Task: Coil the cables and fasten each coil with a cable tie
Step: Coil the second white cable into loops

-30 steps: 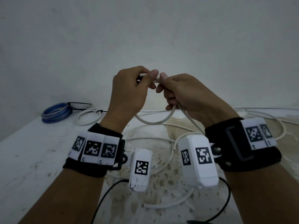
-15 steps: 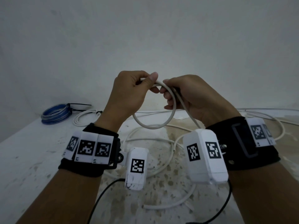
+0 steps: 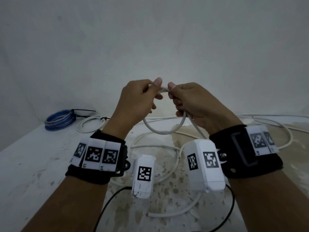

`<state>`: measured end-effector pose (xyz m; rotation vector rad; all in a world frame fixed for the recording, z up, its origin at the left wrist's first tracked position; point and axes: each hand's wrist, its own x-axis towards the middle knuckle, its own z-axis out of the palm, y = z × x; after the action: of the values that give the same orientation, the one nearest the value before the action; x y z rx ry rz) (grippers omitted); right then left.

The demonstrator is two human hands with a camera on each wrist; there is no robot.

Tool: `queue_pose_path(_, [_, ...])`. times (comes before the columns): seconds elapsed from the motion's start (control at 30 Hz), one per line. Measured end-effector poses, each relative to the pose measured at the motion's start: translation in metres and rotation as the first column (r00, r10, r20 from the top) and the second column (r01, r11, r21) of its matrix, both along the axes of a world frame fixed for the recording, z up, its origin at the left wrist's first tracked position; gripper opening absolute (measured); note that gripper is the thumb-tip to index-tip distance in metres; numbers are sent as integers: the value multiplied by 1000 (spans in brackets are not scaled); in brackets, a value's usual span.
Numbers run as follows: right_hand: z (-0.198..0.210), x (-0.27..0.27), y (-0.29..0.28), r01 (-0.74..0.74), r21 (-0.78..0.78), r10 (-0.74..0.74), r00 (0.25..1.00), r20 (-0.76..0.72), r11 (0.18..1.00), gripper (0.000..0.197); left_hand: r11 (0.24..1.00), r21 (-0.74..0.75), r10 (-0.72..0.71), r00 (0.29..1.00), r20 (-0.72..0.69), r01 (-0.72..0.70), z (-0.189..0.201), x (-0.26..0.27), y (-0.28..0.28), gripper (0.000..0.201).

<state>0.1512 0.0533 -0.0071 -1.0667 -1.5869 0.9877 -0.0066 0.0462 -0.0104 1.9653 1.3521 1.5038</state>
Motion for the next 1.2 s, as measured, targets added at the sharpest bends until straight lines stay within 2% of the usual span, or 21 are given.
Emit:
queue_pose_path(0.1, [3,7,2,112,19,-110,990,-84,994,40,976,-132,188,977,99,-175,5,-6,2,50])
queue_pose_path(0.17, [12,13,0,164,10,-160,971,-176,986,39,943,-201,289,953,89,-267,14,-10,-5,49])
queue_pose_path(0.2, [19,16,-1,186,3,-181,957,-227,982,39,926,-268,293,953,71,-265,17,-10,-10,49])
queue_pose_path(0.23, [28,19,-5,210,1,-201,938,-283,978,39,906,-357,256,966,37,-226,21,-6,-20,51])
queue_pose_path(0.3, [48,22,-17,252,7,-230,893,-388,968,39,824,-566,58,998,29,-31,19,11,-47,53])
queue_pose_path(0.33, [58,24,-25,265,11,-235,873,-428,964,39,745,-659,-48,994,101,104,15,24,-62,56])
queue_pose_path(0.37, [67,25,-33,271,13,-234,856,-460,963,39,639,-724,-128,964,232,259,11,38,-76,59])
queue_pose_path(0.43, [80,28,-50,261,15,-217,831,-513,965,38,421,-719,-170,826,537,554,4,62,-91,65])
queue_pose_path(0.47, [85,30,-59,258,14,-212,822,-528,966,37,358,-657,-139,734,665,663,2,72,-91,68])
queue_pose_path(0.5, [88,33,-67,263,12,-216,817,-534,965,37,336,-596,-74,651,755,729,4,81,-89,70])
queue_pose_path(0.57, [92,42,-82,289,10,-238,809,-538,957,36,385,-480,130,468,874,788,14,93,-87,57])
queue_pose_path(0.63, [94,54,-95,327,5,-272,794,-543,945,36,539,-378,280,263,923,753,29,100,-91,29])
queue_pose_path(0.67, [95,61,-101,356,3,-297,784,-545,935,37,609,-340,298,190,935,717,37,102,-95,17])
queue_pose_path(0.7, [96,68,-105,389,2,-325,773,-545,921,37,659,-327,301,161,940,677,44,103,-99,19])
queue_pose_path(0.73, [97,74,-109,421,1,-353,761,-544,907,37,687,-335,285,185,940,644,49,105,-103,23])
queue_pose_path(0.83, [100,87,-116,486,-1,-401,721,-565,874,37,769,-394,190,408,893,503,56,114,-110,22])
queue_pose_path(0.93, [101,90,-118,521,26,-404,691,-600,853,38,850,-352,67,581,811,393,57,123,-119,18])
queue_pose_path(1.0, [98,85,-118,521,61,-384,698,-605,851,39,897,-296,-15,693,721,327,59,120,-122,22])
queue_pose_path(1.07, [90,76,-116,491,85,-351,723,-595,867,40,944,-238,-36,785,619,230,62,110,-117,29])
queue_pose_path(1.13, [78,63,-114,432,80,-306,745,-592,898,41,966,-200,-17,818,575,161,66,98,-114,34])
queue_pose_path(1.2, [66,49,-112,365,67,-259,768,-586,929,41,968,-159,-51,772,634,194,73,86,-116,33])
